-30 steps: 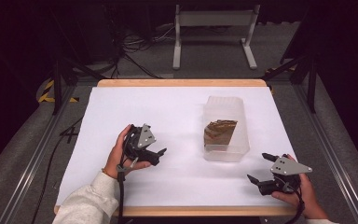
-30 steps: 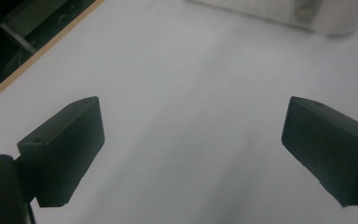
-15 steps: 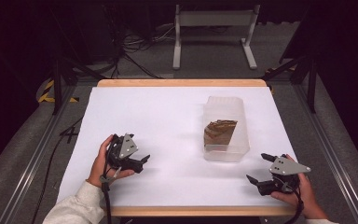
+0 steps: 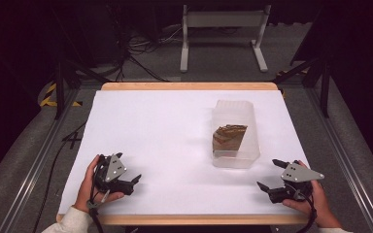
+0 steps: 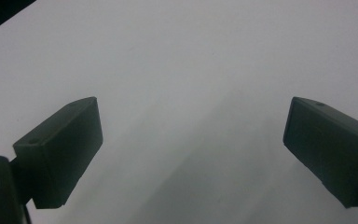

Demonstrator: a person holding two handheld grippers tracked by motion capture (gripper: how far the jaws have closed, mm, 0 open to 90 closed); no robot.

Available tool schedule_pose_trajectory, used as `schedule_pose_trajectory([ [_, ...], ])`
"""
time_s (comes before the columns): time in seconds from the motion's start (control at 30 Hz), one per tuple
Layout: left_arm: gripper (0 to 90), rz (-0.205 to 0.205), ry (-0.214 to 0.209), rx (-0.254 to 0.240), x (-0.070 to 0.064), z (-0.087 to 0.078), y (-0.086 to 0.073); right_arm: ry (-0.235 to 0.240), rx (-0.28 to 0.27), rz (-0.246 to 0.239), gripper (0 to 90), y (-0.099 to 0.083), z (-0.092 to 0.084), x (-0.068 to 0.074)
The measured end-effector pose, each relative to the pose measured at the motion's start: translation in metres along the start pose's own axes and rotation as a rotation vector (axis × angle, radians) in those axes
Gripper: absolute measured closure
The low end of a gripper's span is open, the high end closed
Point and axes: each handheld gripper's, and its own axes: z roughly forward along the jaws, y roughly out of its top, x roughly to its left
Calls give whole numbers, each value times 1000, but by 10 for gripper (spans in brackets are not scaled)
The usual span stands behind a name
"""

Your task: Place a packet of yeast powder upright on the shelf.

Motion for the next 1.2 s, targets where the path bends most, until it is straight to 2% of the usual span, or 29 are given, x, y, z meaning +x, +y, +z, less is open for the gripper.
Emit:
schedule_pose_trajectory([
  [0.1, 55, -21, -1, -4, -1, -7, -10, 2, 4, -3, 92, 0, 1, 1],
  [0.27, 53, -105, -10, -46, 1, -19, -23, 2, 5, -6, 92, 1, 1, 1],
  [0.33, 54, -139, -40, -64, 5, -23, -28, 2, 4, -9, 92, 1, 1, 2],
  [0.43, 55, -175, -41, -90, 10, -27, -34, 3, 3, -13, 92, 1, 1, 2],
  [0.5, 55, -215, -50, -109, 14, -29, -37, 5, 6, -18, 92, 1, 1, 2],
  [0.57, 57, -235, -50, -118, 16, -30, -39, 5, 5, -22, 92, 1, 1, 2],
  [1.03, 59, -237, -68, -130, 16, -30, -38, 5, 9, -24, 92, 1, 2, 2],
  [1.2, 59, -221, -70, -125, 15, -29, -35, 5, 9, -24, 92, 1, 2, 2],
])
